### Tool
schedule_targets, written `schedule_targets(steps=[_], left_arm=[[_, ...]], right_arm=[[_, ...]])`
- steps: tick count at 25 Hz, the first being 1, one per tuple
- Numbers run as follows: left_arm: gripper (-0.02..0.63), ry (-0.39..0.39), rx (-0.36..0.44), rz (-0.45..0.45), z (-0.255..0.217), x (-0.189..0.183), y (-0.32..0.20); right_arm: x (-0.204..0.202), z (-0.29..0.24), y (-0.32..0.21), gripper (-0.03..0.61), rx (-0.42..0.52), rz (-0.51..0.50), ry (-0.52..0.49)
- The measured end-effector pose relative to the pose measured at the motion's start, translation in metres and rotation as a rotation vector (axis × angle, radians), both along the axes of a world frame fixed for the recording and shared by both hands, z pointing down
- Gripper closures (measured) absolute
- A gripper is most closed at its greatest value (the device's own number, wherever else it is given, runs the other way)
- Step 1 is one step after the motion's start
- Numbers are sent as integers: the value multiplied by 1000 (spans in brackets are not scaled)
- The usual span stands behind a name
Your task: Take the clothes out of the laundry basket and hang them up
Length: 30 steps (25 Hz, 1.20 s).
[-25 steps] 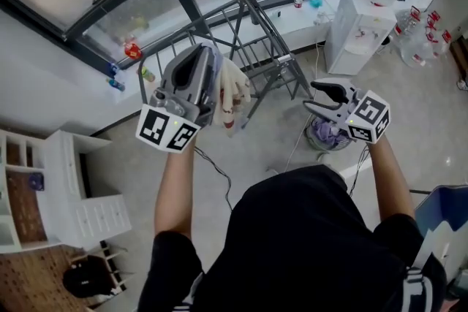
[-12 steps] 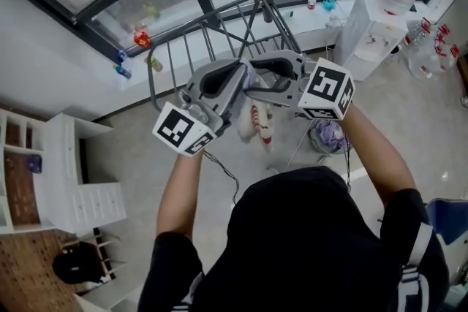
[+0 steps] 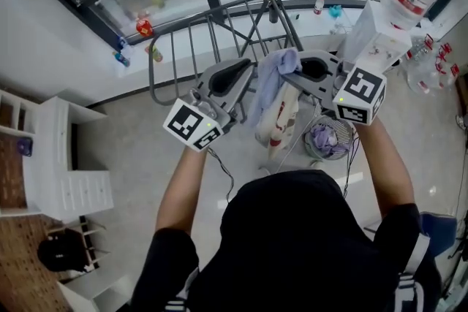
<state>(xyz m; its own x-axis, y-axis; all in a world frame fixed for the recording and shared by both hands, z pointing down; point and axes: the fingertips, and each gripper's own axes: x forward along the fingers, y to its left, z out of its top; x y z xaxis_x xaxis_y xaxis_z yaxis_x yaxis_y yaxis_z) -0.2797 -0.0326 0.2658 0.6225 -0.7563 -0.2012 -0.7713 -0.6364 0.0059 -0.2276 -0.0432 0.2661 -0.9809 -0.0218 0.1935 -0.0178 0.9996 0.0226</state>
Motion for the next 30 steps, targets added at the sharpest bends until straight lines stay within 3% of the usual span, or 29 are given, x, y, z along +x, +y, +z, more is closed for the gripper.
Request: schedule_targets(steps=[5,8,11,14,22,26,28,30], left_arm=[[601,38,-168,-111,87,-43,-8],[551,50,-310,-127,160,-45,-18],[467,79,-462,-63,222,-25,-23],[405,60,-549,39,258,14,-24],[354,77,-533,295,263,107,-37],[360,76,-525,403,258,148,-35],[446,89,-514,460,252,162,-28],[543,96,-494,461,247,166,-22]], right_arm=[[40,-50,-16,555,-44,48,-112],[57,-80,-23,555,-38,72,-154],[63,-106,-24,555,-16,72,-167],[70,-124,-21,555,31,56,-138],[92,-160,-20,555,77,93,-147],[102,-161,-23,555,89,128,-142],[109,-159,-27,555,95,152,-134],[119,-157,-33,555,101,189,-125]])
